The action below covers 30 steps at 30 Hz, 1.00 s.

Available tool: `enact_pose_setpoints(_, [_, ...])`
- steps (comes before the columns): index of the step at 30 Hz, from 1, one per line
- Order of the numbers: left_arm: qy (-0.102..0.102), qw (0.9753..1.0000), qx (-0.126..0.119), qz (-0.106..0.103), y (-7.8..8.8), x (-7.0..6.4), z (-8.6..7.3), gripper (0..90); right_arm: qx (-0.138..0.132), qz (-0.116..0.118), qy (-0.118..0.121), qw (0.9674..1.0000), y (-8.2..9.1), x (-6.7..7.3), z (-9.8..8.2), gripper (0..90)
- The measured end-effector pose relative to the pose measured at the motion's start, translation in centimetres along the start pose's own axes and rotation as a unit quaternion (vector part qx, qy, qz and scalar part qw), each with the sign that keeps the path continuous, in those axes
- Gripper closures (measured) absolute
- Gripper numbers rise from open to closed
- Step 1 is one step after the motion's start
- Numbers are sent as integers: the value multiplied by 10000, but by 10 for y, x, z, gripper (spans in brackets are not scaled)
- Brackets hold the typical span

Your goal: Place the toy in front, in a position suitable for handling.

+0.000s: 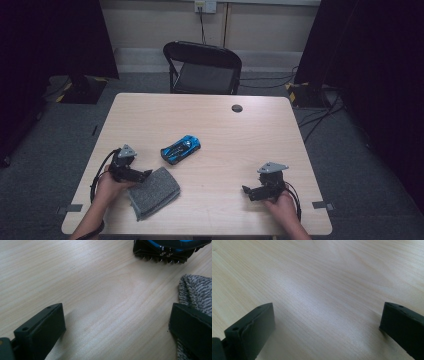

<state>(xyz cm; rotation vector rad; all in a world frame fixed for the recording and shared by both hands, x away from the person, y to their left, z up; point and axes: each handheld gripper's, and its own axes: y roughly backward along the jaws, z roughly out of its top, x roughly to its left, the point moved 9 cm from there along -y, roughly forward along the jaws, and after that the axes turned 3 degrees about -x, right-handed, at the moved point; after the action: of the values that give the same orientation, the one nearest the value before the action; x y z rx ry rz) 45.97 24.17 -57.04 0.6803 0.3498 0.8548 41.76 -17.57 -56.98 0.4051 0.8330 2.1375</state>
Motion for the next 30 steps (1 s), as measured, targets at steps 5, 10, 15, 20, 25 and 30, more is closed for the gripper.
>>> enact_pose_setpoints(5, [-53,9999,145,35,3,3,0,31,0,0,0,10000,0,0,0,0])
enact_pose_setpoints(10, [2,9997,263,2,8,4,2,161,1,-1,0,10000,0,0,0,0])
enact_pose_setpoints(15, [-50,9996,285,-31,11,1,7,172,1,-1,0,10000,0,0,0,0])
enact_pose_setpoints(20, [54,9998,191,16,20,1,19,168,-2,11,5,10000,0,0,0,0])
enact_pose_setpoints(25, [55,9998,122,-130,24,-9,31,165,0,41,37,10000,-1,0,1,0])
enact_pose_setpoints(30, [-123,9997,114,-157,25,-16,39,172,-4,49,39,10000,-2,0,1,0])
